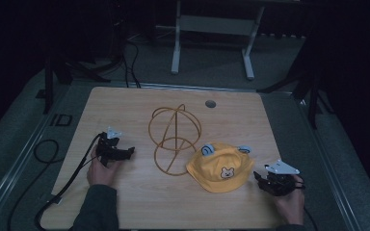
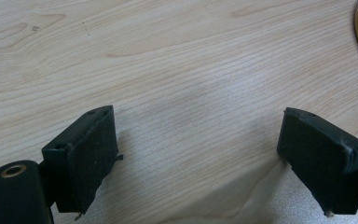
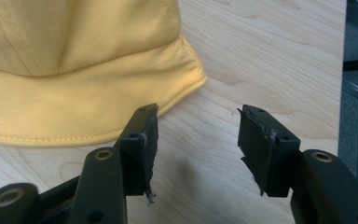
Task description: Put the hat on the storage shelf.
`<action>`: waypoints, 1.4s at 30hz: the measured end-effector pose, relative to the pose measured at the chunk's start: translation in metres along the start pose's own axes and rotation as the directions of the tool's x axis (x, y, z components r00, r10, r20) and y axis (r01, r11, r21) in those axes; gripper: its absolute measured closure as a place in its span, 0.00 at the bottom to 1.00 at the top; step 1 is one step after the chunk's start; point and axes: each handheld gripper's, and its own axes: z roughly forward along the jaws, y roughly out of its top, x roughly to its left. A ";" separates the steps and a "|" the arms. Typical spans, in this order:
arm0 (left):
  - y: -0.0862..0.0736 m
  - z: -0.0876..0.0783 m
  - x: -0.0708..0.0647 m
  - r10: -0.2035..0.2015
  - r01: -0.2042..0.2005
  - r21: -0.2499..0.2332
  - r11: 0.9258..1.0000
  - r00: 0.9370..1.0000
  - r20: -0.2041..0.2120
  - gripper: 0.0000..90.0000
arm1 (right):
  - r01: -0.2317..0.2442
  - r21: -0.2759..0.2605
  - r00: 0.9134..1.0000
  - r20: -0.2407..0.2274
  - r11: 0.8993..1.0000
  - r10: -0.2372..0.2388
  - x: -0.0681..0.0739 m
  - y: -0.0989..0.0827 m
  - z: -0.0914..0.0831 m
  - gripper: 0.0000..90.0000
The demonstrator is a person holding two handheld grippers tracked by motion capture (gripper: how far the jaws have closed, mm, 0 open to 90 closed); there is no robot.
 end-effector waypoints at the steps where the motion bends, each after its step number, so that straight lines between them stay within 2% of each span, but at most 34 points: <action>1: 0.000 0.000 0.000 0.000 0.000 0.000 1.000 1.000 0.000 0.13 | 0.000 -0.003 1.000 -0.004 1.000 0.000 -0.001 0.000 0.000 0.53; 7: 0.000 0.000 0.000 0.000 0.000 0.000 1.000 1.000 0.000 0.13 | -0.001 -0.026 0.999 -0.049 1.000 0.000 -0.013 0.012 0.001 0.53; 12: 0.000 0.000 0.000 0.000 0.000 0.000 1.000 1.000 0.000 0.13 | 0.026 -0.055 0.996 -0.086 0.998 -0.031 -0.028 0.027 -0.002 0.53; 16: 0.000 0.000 0.000 0.002 -0.002 0.002 1.000 1.000 0.000 0.13 | 0.031 -0.091 0.993 -0.112 0.995 -0.041 -0.042 0.040 -0.008 0.54; 19: 0.000 0.000 0.000 0.002 -0.002 0.002 1.000 1.000 0.000 0.13 | 0.069 -0.090 0.992 -0.102 0.994 -0.078 -0.048 0.048 -0.012 0.55; 22: 0.000 0.000 0.000 0.002 -0.002 0.002 1.000 1.000 0.000 0.13 | 0.097 -0.085 0.988 -0.112 0.992 -0.106 -0.051 0.055 -0.016 0.55; 28: 0.000 0.000 0.000 0.002 -0.002 0.000 1.000 1.000 0.000 0.13 | 0.153 -0.089 0.971 -0.169 0.984 -0.167 -0.057 0.068 -0.021 0.56; 29: 0.000 0.000 0.000 0.002 -0.002 0.000 1.000 1.000 0.000 0.13 | 0.153 -0.089 0.971 -0.169 0.984 -0.167 -0.057 0.068 -0.021 0.56; 32: 0.000 0.000 0.000 0.002 -0.002 0.000 1.000 1.000 0.000 0.13 | 0.186 -0.075 0.961 -0.192 0.980 -0.198 -0.057 0.074 -0.022 0.57; 33: 0.000 0.000 0.000 0.002 -0.002 0.000 1.000 1.000 0.000 0.13 | 0.209 -0.062 0.954 -0.206 0.976 -0.217 -0.056 0.079 -0.023 0.57; 34: 0.000 0.000 0.000 0.002 -0.002 0.000 1.000 1.000 0.000 0.13 | 0.209 -0.062 0.954 -0.206 0.976 -0.217 -0.056 0.079 -0.023 0.57; 37: 0.000 0.000 0.000 0.001 -0.001 -0.001 1.000 1.000 -0.001 0.13 | 0.236 -0.054 0.942 -0.232 0.970 -0.242 -0.054 0.086 -0.025 0.57; 40: 0.000 0.000 0.000 0.001 -0.001 0.000 1.000 1.000 -0.001 0.13 | 0.274 -0.035 0.932 -0.239 0.961 -0.274 -0.051 0.094 -0.027 0.57; 42: 0.000 0.000 0.000 0.001 -0.001 0.000 1.000 1.000 -0.001 0.13 | 0.282 -0.028 0.928 -0.245 0.959 -0.280 -0.050 0.096 -0.027 0.57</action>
